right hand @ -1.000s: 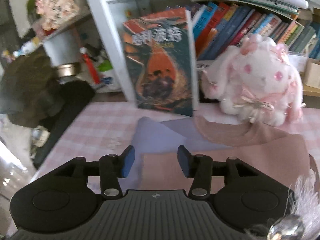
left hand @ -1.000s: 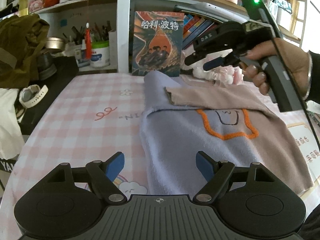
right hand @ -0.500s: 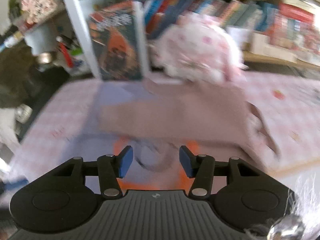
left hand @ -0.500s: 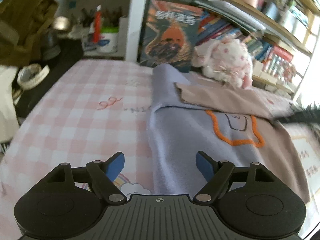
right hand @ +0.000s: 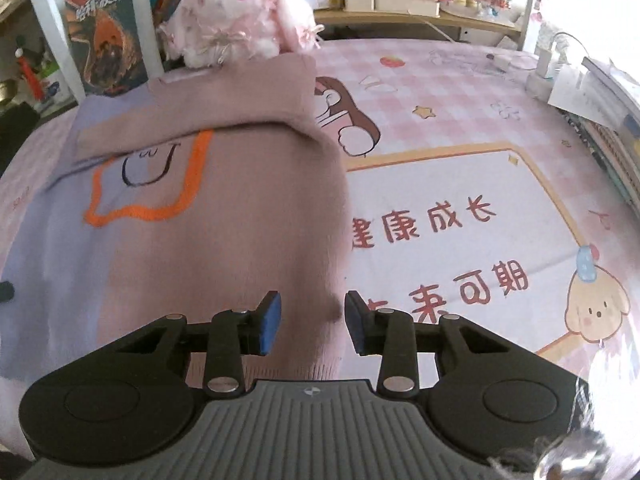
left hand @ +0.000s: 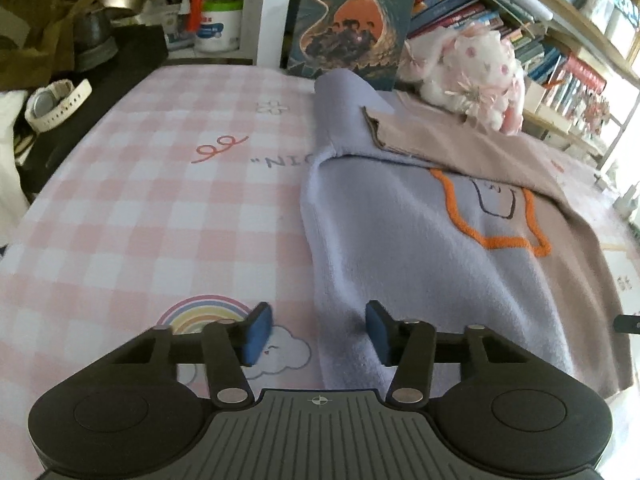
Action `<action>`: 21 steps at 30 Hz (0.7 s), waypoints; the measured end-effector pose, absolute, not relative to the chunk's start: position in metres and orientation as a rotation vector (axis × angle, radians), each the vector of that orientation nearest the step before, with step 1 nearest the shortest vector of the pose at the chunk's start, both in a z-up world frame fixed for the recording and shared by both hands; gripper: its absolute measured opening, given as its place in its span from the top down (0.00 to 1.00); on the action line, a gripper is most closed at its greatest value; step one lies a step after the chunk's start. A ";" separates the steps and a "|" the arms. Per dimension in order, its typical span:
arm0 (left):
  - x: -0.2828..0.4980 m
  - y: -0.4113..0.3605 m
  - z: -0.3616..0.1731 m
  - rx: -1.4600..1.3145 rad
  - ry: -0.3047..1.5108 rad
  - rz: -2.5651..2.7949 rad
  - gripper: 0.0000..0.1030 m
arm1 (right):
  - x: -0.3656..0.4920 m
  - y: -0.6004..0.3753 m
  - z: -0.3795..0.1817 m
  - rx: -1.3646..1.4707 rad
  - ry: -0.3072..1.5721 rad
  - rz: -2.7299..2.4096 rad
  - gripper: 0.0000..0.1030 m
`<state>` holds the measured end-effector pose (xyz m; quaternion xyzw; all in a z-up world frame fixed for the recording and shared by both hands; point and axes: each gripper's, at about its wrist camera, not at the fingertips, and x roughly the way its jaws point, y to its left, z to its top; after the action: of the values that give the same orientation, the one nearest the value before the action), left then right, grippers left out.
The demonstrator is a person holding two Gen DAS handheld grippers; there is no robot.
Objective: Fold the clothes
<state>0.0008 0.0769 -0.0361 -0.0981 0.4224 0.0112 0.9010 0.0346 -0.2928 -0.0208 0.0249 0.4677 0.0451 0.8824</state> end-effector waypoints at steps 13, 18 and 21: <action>-0.005 0.041 -0.004 -0.174 0.759 0.085 0.95 | 0.036 -0.302 -0.007 0.064 0.904 0.248 0.90; -0.004 0.042 -0.012 -0.227 0.805 0.126 0.91 | 0.045 -0.317 -0.005 0.161 0.925 0.318 0.90; -0.008 0.050 -0.017 -0.277 0.836 0.142 0.86 | 0.050 -0.325 -0.012 0.202 0.965 0.320 0.86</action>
<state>-0.0079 0.0496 -0.0168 -0.1338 0.4042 0.0685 0.9022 0.0502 -0.3249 -0.0121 0.0967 0.4610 0.1528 0.8688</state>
